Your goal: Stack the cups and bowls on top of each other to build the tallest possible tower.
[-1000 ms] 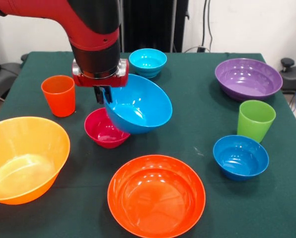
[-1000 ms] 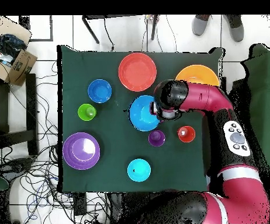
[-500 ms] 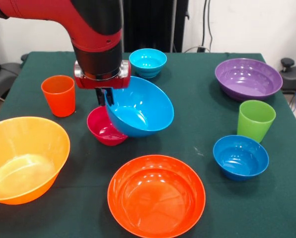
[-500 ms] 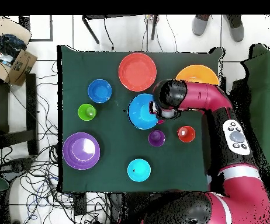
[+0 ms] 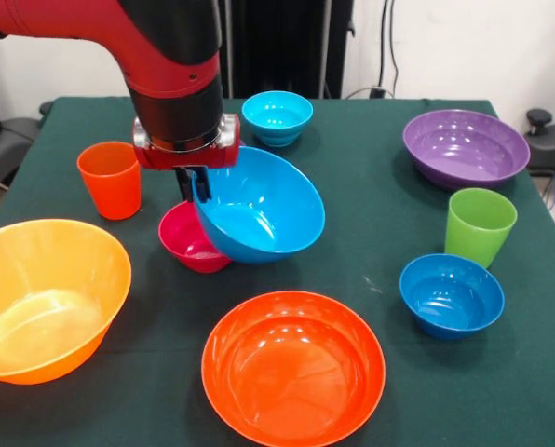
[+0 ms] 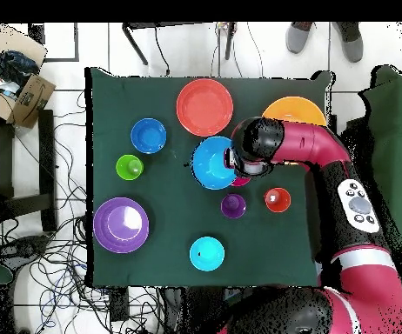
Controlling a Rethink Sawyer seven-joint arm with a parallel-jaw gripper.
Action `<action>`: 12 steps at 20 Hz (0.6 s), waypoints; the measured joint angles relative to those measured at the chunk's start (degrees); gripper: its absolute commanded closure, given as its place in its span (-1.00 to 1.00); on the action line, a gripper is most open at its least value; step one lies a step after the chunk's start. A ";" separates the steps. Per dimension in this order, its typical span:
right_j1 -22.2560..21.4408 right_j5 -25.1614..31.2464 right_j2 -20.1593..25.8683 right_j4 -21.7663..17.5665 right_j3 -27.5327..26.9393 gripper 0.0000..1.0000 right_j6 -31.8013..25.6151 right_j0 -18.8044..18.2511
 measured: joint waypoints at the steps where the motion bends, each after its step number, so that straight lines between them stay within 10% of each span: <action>1: 0.00 0.00 0.18 -0.01 -0.01 1.00 0.00 -0.17; 12: 0.08 0.00 2.79 -0.45 -0.02 1.00 0.00 -2.96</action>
